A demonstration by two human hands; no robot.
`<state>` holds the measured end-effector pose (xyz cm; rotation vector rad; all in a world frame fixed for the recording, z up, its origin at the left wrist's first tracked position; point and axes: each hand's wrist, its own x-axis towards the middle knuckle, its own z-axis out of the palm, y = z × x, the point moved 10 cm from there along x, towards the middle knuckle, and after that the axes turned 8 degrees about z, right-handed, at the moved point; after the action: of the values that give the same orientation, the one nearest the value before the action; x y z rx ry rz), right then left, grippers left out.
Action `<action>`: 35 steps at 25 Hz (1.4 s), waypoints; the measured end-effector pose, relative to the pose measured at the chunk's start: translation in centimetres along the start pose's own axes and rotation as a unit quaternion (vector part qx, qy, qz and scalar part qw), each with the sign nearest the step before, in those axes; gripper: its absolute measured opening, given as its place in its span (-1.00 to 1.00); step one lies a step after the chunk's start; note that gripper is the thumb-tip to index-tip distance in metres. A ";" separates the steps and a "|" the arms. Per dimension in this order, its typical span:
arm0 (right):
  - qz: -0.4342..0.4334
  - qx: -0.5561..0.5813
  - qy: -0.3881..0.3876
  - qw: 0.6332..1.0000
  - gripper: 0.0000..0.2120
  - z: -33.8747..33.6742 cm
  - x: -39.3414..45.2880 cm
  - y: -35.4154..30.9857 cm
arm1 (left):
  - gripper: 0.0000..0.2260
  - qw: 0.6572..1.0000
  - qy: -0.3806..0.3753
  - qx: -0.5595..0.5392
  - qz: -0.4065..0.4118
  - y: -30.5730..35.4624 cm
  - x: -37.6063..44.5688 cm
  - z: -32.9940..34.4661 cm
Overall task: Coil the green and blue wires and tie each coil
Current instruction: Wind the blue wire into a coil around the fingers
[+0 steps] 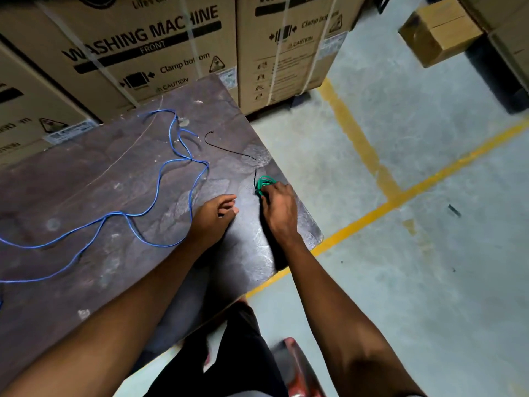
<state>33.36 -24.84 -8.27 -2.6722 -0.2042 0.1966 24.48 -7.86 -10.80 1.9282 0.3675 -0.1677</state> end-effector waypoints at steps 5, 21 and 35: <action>-0.063 -0.037 -0.057 0.996 -0.75 1.7 -1.7 -0.9 | -0.61 1.000 0.004 0.007 -0.014 -0.9 0.0 0.2; -0.065 0.029 -0.005 0.997 -0.68 -0.5 -2.9 1.3 | -0.51 0.995 -0.095 -0.002 0.015 0.1 -0.9 3.2; -0.215 0.051 -0.162 0.962 -0.65 5.0 4.1 -16.6 | -0.97 0.984 0.165 0.032 -0.059 -3.1 0.3 -11.6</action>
<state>34.63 -7.28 -5.75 -2.4076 -0.8421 0.4886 23.13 3.99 -9.18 2.0002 0.7066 0.0666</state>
